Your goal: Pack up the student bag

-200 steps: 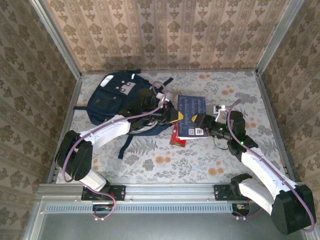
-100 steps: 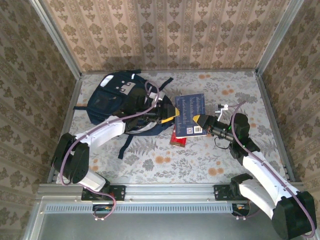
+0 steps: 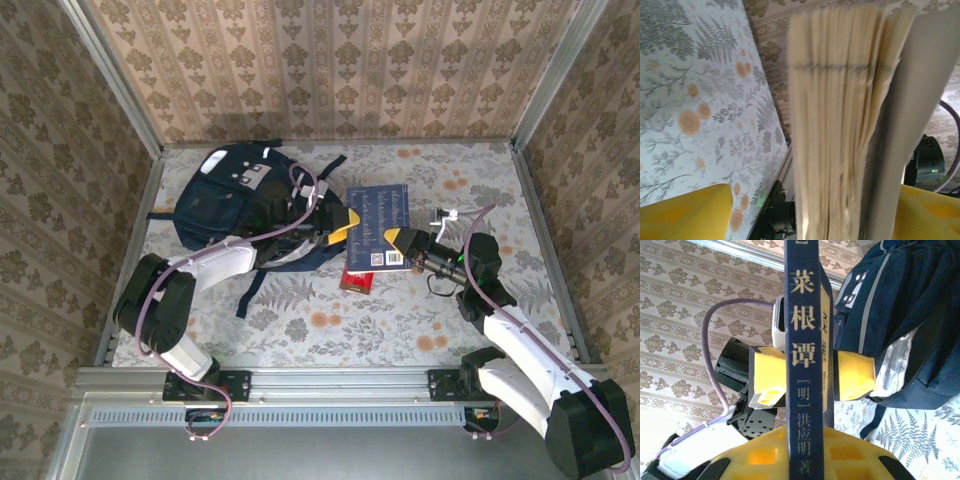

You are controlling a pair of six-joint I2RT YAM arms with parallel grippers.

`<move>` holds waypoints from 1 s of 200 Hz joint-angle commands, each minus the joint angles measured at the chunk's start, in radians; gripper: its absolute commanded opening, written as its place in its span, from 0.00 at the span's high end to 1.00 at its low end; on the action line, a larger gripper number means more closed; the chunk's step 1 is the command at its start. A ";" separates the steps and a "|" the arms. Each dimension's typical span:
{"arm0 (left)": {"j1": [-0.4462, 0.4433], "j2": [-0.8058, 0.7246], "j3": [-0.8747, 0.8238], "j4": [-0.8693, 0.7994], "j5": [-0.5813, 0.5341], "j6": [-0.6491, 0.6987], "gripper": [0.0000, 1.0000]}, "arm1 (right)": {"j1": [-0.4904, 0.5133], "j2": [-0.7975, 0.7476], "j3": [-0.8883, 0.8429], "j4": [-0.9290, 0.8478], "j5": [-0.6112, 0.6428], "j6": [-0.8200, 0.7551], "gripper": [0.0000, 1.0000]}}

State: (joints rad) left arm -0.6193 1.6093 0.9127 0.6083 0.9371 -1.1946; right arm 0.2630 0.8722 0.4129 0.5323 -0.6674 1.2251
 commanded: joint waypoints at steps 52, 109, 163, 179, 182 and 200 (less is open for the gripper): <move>-0.006 0.146 -0.027 0.689 0.045 -0.419 0.51 | 0.015 0.014 0.014 0.080 -0.019 -0.001 1.00; -0.031 0.146 -0.010 0.686 0.062 -0.399 0.85 | 0.014 0.009 0.030 -0.008 0.001 -0.053 1.00; -0.025 0.126 -0.025 0.684 0.011 -0.382 1.00 | 0.012 -0.012 0.034 -0.089 0.068 -0.087 0.58; -0.011 0.104 -0.042 0.683 -0.051 -0.381 1.00 | 0.012 -0.040 0.022 -0.106 0.112 -0.099 0.40; -0.010 0.101 -0.045 0.683 -0.064 -0.380 1.00 | 0.014 -0.047 0.017 -0.106 0.121 -0.100 0.37; -0.014 0.087 -0.062 0.677 -0.138 -0.374 1.00 | 0.014 -0.088 -0.020 -0.068 0.187 -0.080 0.24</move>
State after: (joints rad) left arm -0.6342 1.7550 0.8692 1.2209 0.9104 -1.5894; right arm 0.2729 0.8452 0.4160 0.4423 -0.5842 1.1526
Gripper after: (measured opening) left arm 0.107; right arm 0.696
